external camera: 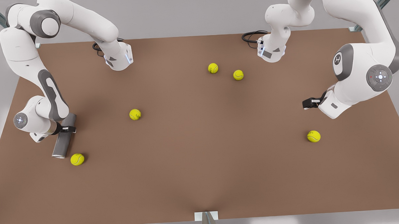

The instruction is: Put the tennis tube upright

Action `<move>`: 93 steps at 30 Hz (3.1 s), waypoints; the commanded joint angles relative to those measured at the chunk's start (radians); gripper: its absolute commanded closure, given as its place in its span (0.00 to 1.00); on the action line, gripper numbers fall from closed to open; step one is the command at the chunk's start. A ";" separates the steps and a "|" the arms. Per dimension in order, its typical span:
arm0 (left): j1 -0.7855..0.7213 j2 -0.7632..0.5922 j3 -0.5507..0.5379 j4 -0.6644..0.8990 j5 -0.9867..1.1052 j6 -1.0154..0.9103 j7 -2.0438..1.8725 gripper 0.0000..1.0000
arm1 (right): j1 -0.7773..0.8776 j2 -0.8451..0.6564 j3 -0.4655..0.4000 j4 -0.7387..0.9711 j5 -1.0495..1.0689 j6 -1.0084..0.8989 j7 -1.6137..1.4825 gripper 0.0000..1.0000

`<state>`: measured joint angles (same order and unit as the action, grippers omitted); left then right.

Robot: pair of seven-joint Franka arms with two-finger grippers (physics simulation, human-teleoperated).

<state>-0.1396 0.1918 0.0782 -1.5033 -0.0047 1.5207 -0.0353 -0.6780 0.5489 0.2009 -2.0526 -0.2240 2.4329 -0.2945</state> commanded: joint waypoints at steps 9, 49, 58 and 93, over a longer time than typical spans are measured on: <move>0.000 0.005 0.000 0.000 0.000 0.001 0.000 0.00 | 0.002 0.002 0.000 0.008 -0.002 -0.002 -0.002 0.29; 0.000 0.005 0.000 0.000 0.000 -0.007 -0.002 0.00 | 0.322 -0.044 0.222 0.273 0.002 -0.318 0.078 0.29; 0.002 0.005 0.000 0.000 0.000 -0.011 -0.002 0.00 | 0.463 -0.033 0.222 0.318 0.003 -0.316 0.140 0.29; 0.002 0.029 0.000 -0.003 0.000 -0.017 -0.002 0.00 | 1.348 0.510 0.049 1.088 -0.090 -0.275 -0.216 0.13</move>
<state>-0.1381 0.2210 0.0782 -1.5064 -0.0048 1.5033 -0.0368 0.6729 1.0631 0.2501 -0.9631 -0.3134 2.1583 -0.5108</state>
